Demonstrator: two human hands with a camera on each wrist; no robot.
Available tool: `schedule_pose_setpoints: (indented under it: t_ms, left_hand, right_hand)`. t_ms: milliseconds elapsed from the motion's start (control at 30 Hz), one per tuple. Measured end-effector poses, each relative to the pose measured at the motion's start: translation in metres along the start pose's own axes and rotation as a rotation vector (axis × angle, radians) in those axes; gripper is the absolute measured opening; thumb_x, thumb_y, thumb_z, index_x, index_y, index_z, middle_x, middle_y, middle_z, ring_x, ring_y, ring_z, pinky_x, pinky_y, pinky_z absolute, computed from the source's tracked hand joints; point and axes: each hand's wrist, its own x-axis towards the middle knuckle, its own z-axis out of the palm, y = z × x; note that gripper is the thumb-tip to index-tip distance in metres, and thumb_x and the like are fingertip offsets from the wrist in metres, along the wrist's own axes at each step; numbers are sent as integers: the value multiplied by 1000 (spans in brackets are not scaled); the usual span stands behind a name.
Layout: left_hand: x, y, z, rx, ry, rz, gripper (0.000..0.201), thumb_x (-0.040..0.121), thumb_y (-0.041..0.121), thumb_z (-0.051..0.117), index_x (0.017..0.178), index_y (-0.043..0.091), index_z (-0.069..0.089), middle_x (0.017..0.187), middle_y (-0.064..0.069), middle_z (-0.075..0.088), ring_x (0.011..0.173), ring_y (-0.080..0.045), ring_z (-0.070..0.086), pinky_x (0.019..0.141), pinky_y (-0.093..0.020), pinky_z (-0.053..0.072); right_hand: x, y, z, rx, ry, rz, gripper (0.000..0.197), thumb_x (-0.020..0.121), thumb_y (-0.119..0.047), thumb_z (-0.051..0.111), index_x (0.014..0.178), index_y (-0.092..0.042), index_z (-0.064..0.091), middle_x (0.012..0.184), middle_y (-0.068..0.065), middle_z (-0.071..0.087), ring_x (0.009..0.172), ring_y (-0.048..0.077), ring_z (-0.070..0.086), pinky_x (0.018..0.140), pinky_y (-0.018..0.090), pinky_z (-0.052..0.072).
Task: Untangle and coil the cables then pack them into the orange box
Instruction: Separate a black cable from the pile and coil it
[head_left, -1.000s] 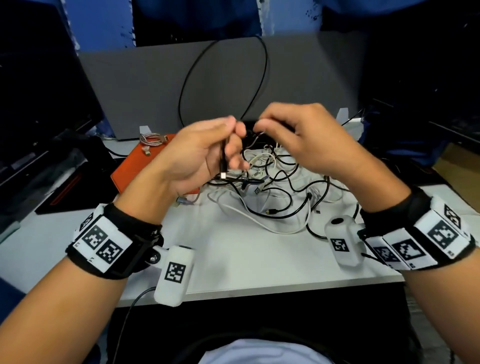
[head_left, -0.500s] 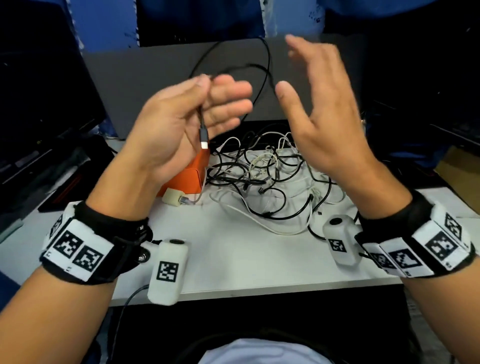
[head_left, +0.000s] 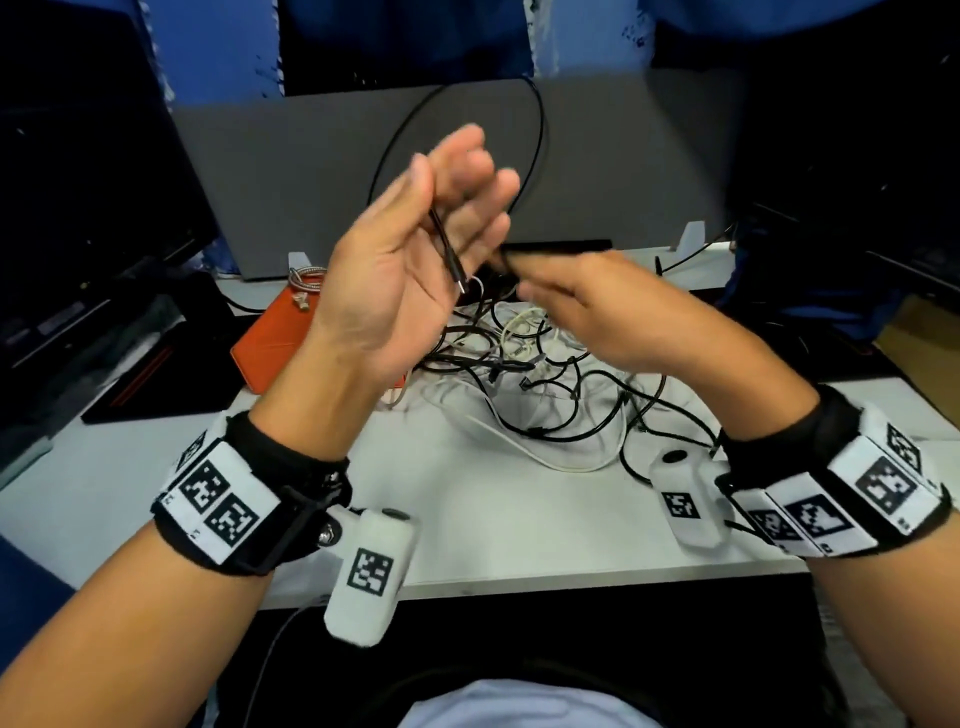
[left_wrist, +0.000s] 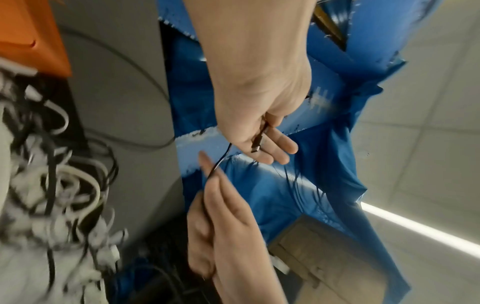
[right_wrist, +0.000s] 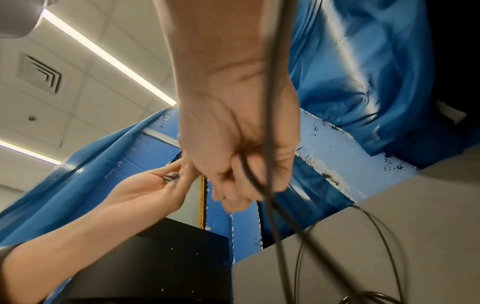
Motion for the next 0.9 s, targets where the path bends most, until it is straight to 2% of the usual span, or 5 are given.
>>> schedule_pose_setpoints:
  t_ms: [133,333,467,600,900]
  left_hand:
    - [4,-2,-13,447,29,152,35,112,21,32,139,8,50,117,-5,75,121,-24,66,100,-34,52]
    - [-2,5,-18,1056,-256,-25,30,110,17,41,118,3,67,91,-3,78,86,-14,73,83,-24,53]
    - [-5,13,-21,981,-437,-222,33,108,27,42,104,10,70,78,-10,73,64,-25,60,67,-20,48]
    - [-5,14,-26,682,-449,-263,34,105,27,44,99,9,71,60,-2,58,54,-14,45,62,-28,39]
    - [-8,5,-14,534,-397,-265,30,108,19,32,100,6,58,79,-2,73,73,-15,69,109,-67,34]
  right_hand:
    - [-6,-12,2,-1,-202,-96,32,108,-35,48,107,-9,67,70,-2,59,67,10,52,75,37,47]
    - [-11,-19,-20,77,-32,-85,24,100,-40,61,86,-24,72,60,-6,55,59,8,48,57,25,35]
    - [-13,-20,-25,170,159,-95,27,94,-45,68,81,-21,70,60,0,57,55,11,45,53,21,33]
    - [-11,-22,-21,196,238,-168,20,99,-40,63,101,-21,68,81,-2,69,75,20,63,71,41,49]
    - [-8,-15,-21,223,191,-149,26,106,-32,49,84,-23,57,68,-11,54,65,2,49,63,19,37]
